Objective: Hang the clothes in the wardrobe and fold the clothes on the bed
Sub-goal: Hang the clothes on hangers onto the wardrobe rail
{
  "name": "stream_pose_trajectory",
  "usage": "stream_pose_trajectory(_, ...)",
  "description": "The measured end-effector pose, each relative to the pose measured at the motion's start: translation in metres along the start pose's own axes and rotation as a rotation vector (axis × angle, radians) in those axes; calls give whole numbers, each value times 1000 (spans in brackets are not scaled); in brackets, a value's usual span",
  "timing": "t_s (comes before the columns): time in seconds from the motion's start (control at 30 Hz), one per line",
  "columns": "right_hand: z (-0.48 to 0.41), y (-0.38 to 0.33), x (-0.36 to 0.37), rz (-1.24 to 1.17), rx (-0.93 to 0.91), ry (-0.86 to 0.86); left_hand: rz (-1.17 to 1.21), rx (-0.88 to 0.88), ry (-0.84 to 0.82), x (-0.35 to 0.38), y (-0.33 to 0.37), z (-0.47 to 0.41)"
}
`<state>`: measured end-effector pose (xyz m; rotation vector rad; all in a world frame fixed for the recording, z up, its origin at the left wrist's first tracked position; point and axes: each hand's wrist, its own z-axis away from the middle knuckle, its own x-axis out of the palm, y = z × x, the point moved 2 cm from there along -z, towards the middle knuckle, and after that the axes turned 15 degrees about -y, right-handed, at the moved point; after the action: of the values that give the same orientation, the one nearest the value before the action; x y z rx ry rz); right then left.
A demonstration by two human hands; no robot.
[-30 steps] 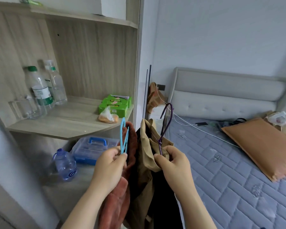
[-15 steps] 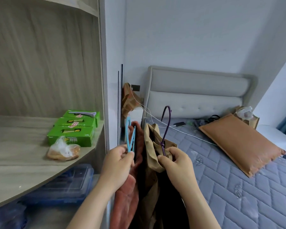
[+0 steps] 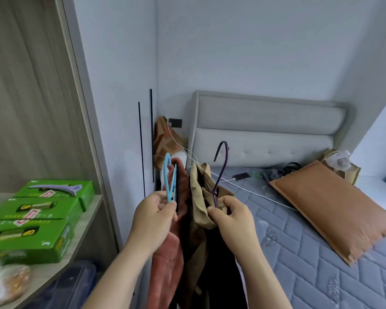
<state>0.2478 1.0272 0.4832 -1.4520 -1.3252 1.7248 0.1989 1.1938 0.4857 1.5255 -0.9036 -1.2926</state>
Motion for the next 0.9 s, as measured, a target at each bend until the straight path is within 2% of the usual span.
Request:
stream_pose_trajectory(0.3, -97, 19, 6, 2, 26, -95, 28, -66, 84, -9, -19, -92)
stream_pose_trajectory(0.63, -220, 11, 34, 18, 61, -149, 45, -75, 103, -50, -34, -206)
stream_pose_trajectory(0.9, -286, 10, 60, -11, 22, -214, 138, -211, 129, -67, -51, -263)
